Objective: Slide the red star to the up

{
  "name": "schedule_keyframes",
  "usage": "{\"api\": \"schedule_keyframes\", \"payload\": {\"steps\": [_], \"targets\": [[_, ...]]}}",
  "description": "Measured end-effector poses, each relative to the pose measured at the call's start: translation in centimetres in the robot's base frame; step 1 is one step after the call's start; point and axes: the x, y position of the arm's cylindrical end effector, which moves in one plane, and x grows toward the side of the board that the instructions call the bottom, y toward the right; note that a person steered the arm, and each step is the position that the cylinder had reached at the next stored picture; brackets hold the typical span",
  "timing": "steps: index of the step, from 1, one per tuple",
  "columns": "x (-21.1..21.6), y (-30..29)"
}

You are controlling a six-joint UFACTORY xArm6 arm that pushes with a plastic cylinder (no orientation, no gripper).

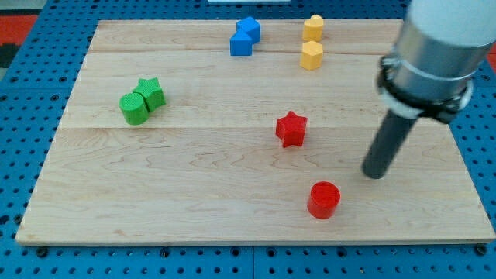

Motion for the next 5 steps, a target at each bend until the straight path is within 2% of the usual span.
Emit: {"api": "schedule_keyframes", "payload": {"steps": [1,2,3,4,5], "targets": [[-2.5,-4.3],[-6.3,-3.7],[-7.9,-1.5],[-2.8,-1.7],[-2.9,-9.3]]}}
